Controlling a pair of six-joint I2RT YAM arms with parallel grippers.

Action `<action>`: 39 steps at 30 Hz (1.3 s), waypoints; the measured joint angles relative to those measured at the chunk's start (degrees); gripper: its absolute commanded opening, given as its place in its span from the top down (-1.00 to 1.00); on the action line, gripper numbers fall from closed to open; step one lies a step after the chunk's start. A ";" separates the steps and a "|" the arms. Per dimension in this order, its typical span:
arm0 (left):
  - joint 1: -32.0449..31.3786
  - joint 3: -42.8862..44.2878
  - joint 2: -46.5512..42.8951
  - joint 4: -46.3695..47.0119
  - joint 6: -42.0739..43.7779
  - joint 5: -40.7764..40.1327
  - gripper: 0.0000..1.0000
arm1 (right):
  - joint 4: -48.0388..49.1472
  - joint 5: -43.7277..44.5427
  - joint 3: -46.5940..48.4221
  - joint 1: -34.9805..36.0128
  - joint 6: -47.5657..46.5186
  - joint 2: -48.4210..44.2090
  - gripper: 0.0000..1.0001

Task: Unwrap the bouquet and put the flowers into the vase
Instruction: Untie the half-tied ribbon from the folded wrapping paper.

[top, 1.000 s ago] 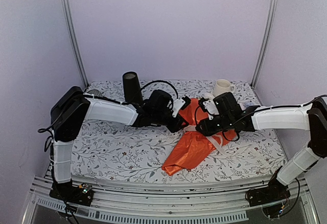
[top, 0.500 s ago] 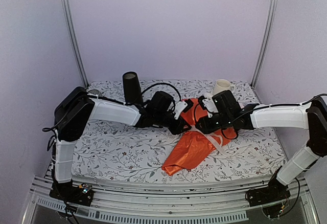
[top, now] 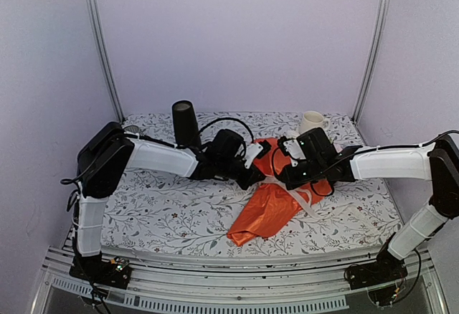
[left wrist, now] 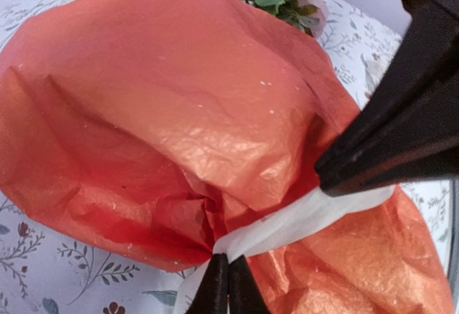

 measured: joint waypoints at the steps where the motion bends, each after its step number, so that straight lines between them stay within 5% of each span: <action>1: 0.00 -0.31 -0.22 0.28 -0.20 -0.20 1.00 | -0.02 0.02 0.00 0.00 0.04 -0.07 0.93; 15: -0.90 -6.97 -5.51 9.79 -4.39 -2.60 1.00 | 2.82 6.58 -5.57 0.44 3.15 -11.54 0.87; 39: 2.32 -19.02 -7.43 10.91 -10.97 -7.30 1.00 | -1.27 21.29 -15.19 -1.64 11.80 -22.25 0.85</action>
